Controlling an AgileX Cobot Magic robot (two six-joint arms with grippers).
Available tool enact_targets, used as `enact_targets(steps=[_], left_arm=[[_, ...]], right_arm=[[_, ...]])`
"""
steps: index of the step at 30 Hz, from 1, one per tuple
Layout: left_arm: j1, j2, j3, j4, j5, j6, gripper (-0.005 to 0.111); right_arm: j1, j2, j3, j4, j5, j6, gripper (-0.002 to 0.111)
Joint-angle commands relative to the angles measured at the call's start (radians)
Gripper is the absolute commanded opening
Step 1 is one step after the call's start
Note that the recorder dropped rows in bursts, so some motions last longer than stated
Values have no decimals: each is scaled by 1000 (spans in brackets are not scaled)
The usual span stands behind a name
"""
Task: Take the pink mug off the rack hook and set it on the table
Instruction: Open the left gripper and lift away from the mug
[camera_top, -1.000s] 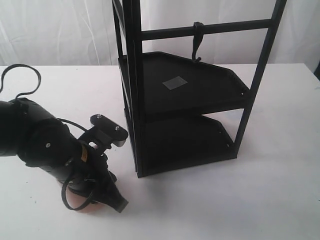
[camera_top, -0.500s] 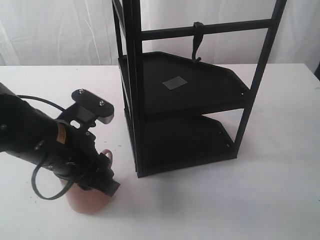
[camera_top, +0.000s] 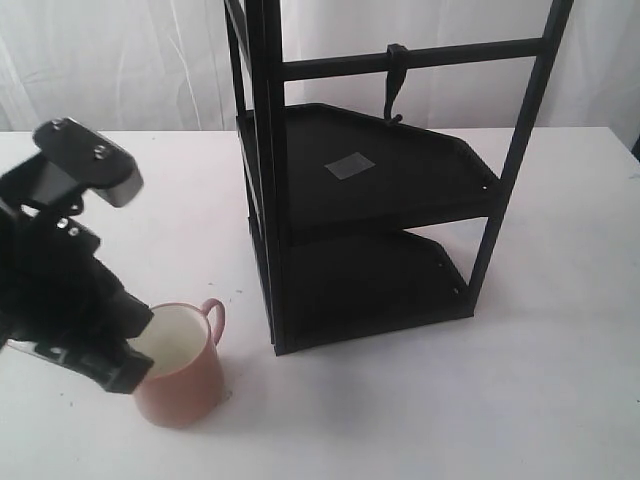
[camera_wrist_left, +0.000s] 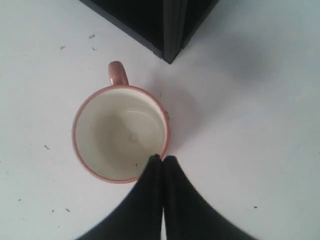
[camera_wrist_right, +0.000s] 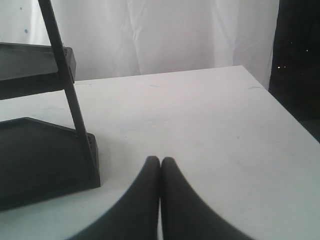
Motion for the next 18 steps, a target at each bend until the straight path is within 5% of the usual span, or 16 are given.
enact_targets(steps=[1, 9, 18], left_arm=[[4, -159, 32, -57, 6, 15, 0], [4, -567, 95, -223, 0, 74, 0], [4, -685, 99, -169, -26, 76, 0]], right_arm=[[-4, -6, 5, -6, -13, -2, 0], [-4, -6, 5, -6, -11, -2, 0], [-4, -6, 5, -6, -11, -2, 0]])
